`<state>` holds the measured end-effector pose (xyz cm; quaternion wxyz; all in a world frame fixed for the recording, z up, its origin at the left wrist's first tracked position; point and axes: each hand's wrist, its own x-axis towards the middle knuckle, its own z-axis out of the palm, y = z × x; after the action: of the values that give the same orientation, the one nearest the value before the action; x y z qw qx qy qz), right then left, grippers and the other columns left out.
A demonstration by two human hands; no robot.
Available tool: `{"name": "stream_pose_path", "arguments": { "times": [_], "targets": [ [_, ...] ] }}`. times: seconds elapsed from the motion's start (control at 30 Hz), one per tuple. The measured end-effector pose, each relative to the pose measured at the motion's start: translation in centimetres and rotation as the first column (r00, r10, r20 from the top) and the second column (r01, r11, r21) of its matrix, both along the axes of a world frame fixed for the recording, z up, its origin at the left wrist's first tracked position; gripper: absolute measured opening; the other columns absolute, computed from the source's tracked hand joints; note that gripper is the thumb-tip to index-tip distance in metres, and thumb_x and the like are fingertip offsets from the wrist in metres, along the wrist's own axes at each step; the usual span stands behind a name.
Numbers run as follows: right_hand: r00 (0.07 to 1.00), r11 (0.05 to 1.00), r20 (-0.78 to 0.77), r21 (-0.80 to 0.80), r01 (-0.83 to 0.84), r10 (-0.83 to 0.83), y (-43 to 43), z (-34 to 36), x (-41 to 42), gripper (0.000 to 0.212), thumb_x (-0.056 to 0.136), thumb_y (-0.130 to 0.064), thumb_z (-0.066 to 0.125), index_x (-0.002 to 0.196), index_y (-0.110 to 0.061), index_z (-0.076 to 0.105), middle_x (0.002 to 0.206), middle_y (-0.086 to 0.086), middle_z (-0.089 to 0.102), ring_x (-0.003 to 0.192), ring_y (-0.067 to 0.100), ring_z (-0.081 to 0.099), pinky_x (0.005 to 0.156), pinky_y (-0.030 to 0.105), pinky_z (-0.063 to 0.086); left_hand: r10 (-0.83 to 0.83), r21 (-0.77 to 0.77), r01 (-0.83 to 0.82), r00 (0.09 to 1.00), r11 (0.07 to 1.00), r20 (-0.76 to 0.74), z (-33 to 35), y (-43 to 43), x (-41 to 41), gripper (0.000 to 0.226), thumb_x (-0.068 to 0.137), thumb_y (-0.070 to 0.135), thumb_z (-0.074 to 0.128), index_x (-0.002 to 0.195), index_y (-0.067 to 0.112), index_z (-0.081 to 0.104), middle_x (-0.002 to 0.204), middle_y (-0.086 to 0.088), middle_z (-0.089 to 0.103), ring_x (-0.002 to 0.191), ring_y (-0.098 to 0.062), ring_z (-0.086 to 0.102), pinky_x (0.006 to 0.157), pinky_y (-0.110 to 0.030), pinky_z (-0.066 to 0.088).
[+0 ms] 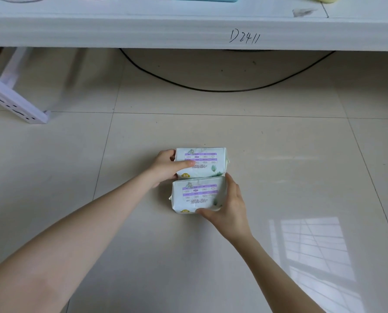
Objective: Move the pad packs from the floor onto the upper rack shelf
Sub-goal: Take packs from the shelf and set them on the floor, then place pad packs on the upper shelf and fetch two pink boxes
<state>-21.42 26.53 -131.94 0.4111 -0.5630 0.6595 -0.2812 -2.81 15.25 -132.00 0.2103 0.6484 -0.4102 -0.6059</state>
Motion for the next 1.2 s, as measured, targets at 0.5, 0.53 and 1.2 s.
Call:
{"name": "stream_pose_path", "arguments": {
  "times": [0.5,0.53,1.2],
  "targets": [
    [0.956,0.986,-0.262,0.138,-0.098,0.132,0.0,2.9,-1.2,0.110,0.068,-0.039,0.081,0.152,-0.020,0.012,0.146,-0.001,0.035,0.127,0.019,0.044,0.090,0.039,0.048,-0.127,-0.100,0.163,0.948,0.982,0.291,2.6,0.7,1.1,0.037,0.082,0.025,0.071,0.119,0.025,0.064,0.116,0.001,0.069,0.109,-0.017,0.064,0.100,-0.039,0.048],
    [0.938,0.980,-0.304,0.152,-0.125,0.166,0.1,3.5,-1.4,0.108,0.071,-0.040,0.079,0.152,-0.019,0.011,0.148,-0.001,0.033,0.129,0.020,0.043,0.094,0.040,0.046,-0.157,-0.091,0.202,0.919,0.975,0.363,3.3,1.1,1.3,0.044,0.085,0.026,0.070,0.127,0.023,0.059,0.125,-0.001,0.065,0.116,-0.017,0.059,0.103,-0.037,0.045],
    [0.556,0.865,-0.664,0.359,-0.350,0.500,3.2,33.9,-3.4,0.079,0.097,-0.038,0.045,0.153,-0.017,-0.006,0.162,0.004,0.004,0.149,0.019,0.002,0.117,0.049,0.002,-0.534,0.318,0.761,0.044,0.565,0.845,33.8,11.8,1.2,0.063,0.099,0.042,0.038,0.154,0.020,0.014,0.162,0.000,0.010,0.150,-0.018,0.007,0.119,-0.047,0.008]
  ]
}}
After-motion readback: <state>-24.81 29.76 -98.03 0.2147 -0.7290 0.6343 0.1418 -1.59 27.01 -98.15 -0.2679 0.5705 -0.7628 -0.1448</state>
